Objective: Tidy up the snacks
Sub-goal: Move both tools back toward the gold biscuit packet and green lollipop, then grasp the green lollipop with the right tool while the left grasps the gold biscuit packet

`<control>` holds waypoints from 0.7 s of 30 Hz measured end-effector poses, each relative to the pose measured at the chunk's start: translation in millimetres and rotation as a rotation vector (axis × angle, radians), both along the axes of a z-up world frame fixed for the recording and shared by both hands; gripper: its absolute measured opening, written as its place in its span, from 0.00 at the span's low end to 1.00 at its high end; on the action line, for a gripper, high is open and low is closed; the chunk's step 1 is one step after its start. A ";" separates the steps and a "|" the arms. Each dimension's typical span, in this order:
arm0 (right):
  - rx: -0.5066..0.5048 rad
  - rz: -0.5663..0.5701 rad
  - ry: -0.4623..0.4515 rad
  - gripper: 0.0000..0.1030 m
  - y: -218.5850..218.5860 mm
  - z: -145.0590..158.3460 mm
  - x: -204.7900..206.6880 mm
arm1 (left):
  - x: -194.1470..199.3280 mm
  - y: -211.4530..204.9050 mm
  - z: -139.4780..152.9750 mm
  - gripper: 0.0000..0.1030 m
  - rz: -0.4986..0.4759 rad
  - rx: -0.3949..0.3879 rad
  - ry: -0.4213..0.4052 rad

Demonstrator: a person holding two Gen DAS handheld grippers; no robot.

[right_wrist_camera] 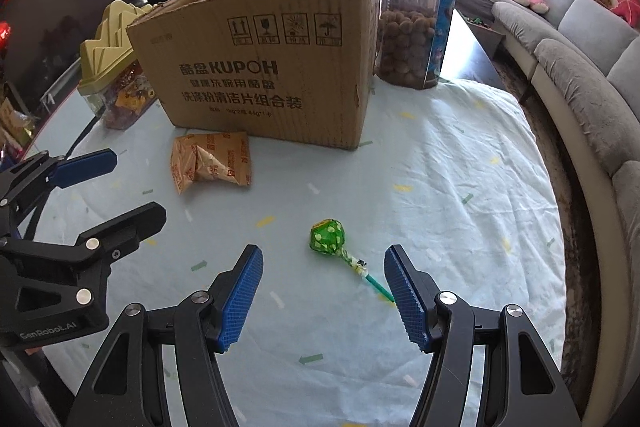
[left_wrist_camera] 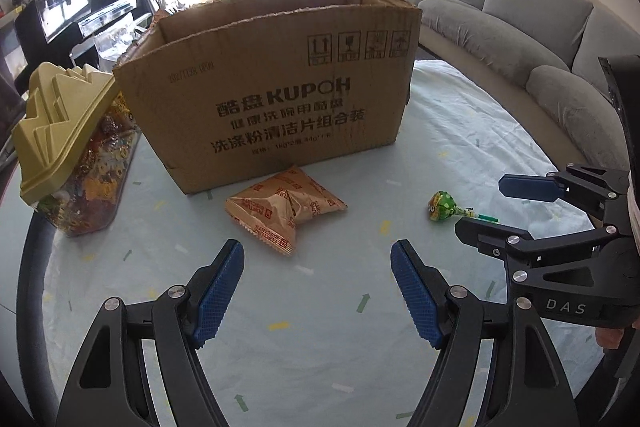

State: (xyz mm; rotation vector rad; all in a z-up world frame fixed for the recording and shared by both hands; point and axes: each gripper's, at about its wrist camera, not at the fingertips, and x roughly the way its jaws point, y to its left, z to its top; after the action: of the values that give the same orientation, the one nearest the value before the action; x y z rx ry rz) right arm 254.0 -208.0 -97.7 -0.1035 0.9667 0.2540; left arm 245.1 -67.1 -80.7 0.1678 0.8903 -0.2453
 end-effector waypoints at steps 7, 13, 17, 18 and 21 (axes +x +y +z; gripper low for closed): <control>-0.004 -0.005 0.026 0.62 1.1 -14.6 13.7 | 13.8 4.2 -10.9 0.73 -0.012 0.013 0.008; -0.026 -0.001 0.056 0.52 5.9 -30.7 25.2 | 25.6 6.7 -14.2 0.73 -0.040 0.039 0.007; -0.036 0.002 0.062 0.43 8.4 -35.9 29.1 | 31.3 8.3 -13.7 0.73 -0.045 0.037 0.004; -0.036 0.003 0.063 0.42 8.5 -36.6 29.9 | 32.4 8.7 -13.7 0.73 -0.046 0.037 0.003; -0.041 -0.003 0.065 0.32 8.3 -39.4 32.2 | 34.7 10.0 -14.2 0.74 -0.048 0.040 -0.003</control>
State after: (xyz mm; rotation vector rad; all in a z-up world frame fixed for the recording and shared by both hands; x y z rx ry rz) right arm 286.2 -199.7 -137.0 -0.1324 1.0365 0.2356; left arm 279.9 -57.1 -94.9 0.2262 0.8894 -0.2719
